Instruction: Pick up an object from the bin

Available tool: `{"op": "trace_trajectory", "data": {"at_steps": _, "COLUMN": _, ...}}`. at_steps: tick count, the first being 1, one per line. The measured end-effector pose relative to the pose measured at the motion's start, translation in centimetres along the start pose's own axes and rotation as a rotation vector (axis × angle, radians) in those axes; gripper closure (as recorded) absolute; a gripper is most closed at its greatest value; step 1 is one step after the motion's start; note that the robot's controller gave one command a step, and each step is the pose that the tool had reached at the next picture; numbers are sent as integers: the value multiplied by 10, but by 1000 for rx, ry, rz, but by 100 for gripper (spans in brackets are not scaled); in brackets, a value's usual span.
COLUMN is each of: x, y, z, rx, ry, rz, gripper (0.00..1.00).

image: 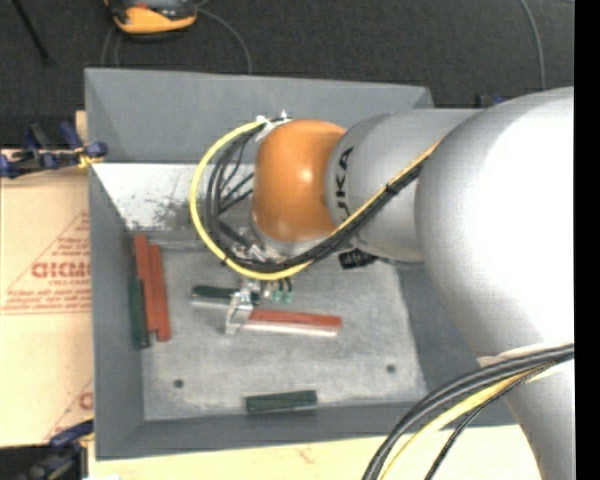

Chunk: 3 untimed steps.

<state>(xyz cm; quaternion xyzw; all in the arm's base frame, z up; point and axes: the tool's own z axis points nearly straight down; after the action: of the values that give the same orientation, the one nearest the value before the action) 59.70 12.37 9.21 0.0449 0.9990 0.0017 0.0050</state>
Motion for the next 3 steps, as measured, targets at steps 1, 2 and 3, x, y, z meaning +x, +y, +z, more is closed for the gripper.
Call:
{"op": "trace_trajectory", "data": {"at_steps": 1, "x": -2, "y": 5, "z": 15, "rx": 1, "ry": 3, "rz": 275, "gripper": 0}}
{"op": "trace_trajectory", "data": {"at_steps": 2, "x": -3, "y": 4, "z": 15, "rx": 2, "ry": 1, "rz": 222, "gripper": 0}}
{"op": "trace_trajectory", "data": {"at_steps": 3, "x": -4, "y": 4, "z": 15, "rx": 2, "ry": 4, "rz": 257, "gripper": 0}}
